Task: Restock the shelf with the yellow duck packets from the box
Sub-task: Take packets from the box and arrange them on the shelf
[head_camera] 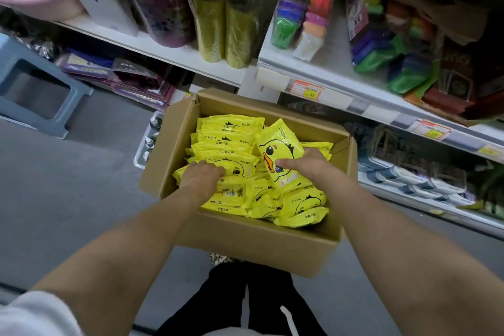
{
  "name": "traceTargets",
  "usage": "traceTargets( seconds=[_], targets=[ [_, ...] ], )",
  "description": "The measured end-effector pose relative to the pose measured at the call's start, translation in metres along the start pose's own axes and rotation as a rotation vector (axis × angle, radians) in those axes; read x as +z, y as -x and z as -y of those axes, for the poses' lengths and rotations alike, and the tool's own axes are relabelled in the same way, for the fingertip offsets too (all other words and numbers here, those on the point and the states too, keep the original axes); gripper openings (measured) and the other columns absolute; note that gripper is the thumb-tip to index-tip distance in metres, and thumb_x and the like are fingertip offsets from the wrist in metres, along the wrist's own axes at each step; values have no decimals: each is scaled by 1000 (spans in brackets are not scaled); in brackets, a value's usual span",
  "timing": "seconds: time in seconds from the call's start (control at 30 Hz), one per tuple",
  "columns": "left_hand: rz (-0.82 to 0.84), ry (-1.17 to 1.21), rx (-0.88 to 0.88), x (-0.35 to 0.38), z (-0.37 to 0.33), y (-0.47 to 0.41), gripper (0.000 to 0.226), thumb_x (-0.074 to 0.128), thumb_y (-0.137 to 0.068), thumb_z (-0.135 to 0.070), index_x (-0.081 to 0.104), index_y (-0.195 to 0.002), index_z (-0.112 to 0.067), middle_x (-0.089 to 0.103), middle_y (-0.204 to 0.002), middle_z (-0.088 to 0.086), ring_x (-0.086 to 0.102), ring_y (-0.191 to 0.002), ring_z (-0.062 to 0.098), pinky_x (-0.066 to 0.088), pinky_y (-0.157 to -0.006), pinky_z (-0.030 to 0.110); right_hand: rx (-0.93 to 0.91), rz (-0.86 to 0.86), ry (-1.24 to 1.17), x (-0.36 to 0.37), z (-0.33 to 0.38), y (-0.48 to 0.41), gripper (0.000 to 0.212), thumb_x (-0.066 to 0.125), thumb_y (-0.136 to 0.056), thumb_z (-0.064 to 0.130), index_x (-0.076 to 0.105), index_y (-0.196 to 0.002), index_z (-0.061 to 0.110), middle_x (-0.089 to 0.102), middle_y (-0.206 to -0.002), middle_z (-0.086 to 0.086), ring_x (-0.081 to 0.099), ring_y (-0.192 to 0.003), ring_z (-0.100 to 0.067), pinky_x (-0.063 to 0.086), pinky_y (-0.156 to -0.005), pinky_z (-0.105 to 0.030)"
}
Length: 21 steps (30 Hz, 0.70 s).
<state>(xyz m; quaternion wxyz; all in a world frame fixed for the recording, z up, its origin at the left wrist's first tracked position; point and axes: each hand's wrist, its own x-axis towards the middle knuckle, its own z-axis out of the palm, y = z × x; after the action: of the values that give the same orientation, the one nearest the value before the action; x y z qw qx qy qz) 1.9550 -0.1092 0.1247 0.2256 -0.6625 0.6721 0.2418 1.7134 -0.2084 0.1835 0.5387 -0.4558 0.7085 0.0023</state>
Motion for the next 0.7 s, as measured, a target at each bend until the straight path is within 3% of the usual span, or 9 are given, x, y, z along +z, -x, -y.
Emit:
traceTargets(
  seconds=[0.07,0.17,0.3,0.43,0.53,0.63,0.7],
  targets=[
    [5,161,-59,-12,4,-1,32,65,-88,-29,61,-120,-27,64,-119,2,57,-110,24,50,-87,36,8,-16,3,-3,1,7,63,91,-65,41,59,-113,15,61,-120,1,56,-112,-23,45,-95,-35],
    [82,448,-95,-38,11,-4,47,73,-85,-31,61,-127,-14,59,-132,7,54,-120,26,48,-95,36,-1,-29,-10,-10,-2,13,86,93,-50,52,63,-123,17,65,-124,-3,60,-115,-26,49,-100,-44],
    [134,700,-105,-72,7,2,65,71,-89,-27,43,-144,-9,39,-152,9,39,-137,28,37,-108,35,-18,-48,-58,-22,-3,29,41,92,-65,37,63,-89,23,68,-107,-4,63,-104,-27,52,-96,-46],
    [137,866,-79,-88,-11,23,66,63,-94,-28,31,-151,-16,25,-159,5,30,-143,27,30,-111,35,-60,-78,-47,-39,-3,44,45,93,-63,38,69,-96,20,72,-103,-5,68,-93,-25,55,-86,-39],
    [90,955,-48,-99,-28,40,68,60,-96,-33,27,-153,-15,22,-160,4,27,-144,25,28,-111,32,-128,-94,-31,-62,0,57,63,95,-46,51,73,-97,21,75,-100,-1,71,-88,-22,57,-86,-39],
    [10,952,-32,-120,-46,59,78,64,-90,-46,29,-152,-13,24,-159,4,27,-145,24,28,-110,31,-212,-108,-41,-93,7,78,37,92,-64,32,71,-92,19,74,-98,-3,70,-86,-21,57,-85,-36],
    [-19,1054,-29,-135,-57,72,97,78,-69,-62,41,-146,-18,42,-150,1,44,-135,24,35,-106,31,-266,-131,-31,-114,6,91,37,90,-70,29,71,-98,17,73,-96,-3,69,-83,-19,56,-75,-31]
  ],
)
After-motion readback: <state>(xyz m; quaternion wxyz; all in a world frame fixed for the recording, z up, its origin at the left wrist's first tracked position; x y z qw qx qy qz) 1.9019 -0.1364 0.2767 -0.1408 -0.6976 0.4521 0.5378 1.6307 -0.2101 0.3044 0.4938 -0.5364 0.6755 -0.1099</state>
